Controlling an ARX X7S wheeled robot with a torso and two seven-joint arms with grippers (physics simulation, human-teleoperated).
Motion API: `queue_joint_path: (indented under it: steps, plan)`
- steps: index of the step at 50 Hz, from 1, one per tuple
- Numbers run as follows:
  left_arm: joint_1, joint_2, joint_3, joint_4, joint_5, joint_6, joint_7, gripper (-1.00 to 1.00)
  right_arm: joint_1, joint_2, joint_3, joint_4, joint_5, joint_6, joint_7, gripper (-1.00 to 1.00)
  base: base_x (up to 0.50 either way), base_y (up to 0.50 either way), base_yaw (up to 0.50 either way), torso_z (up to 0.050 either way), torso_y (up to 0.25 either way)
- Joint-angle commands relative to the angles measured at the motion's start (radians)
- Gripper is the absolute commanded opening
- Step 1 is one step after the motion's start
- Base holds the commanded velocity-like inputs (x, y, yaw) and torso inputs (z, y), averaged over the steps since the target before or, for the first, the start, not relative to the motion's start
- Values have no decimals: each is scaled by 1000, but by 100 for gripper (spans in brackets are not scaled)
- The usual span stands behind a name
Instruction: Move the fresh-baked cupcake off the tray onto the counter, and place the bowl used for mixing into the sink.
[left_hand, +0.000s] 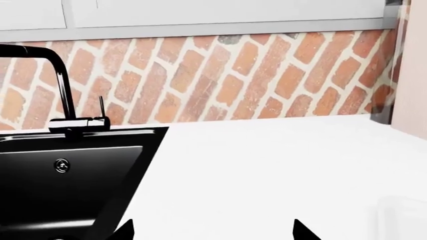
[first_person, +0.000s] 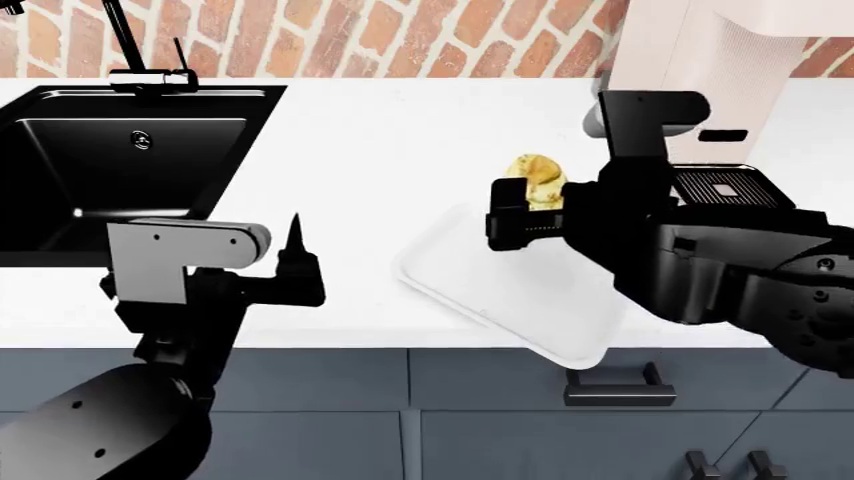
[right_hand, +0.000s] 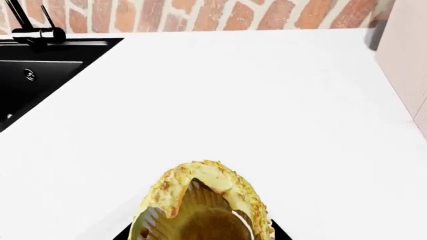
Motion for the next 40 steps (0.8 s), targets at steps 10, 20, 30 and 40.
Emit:
queue_joint_path:
  steps: [10,20,30,40]
  plan:
    - [17,-38,-24,43,-11,4,-26,100,43,-39,18,45,-28,37,-1,-100,0,0,0,0,0]
    - [14,-34,-24,41,-11,3,-26,100,51,-42,19,48,-27,49,2,-100,0,0,0,0,0]
    - [21,-35,-24,38,-6,9,-23,100,48,-40,21,38,-27,50,8,-100,0,0,0,0,0]
    - [11,-34,-25,39,-11,3,-23,100,51,-41,25,39,-27,53,7,-100,0,84,0,0,0]
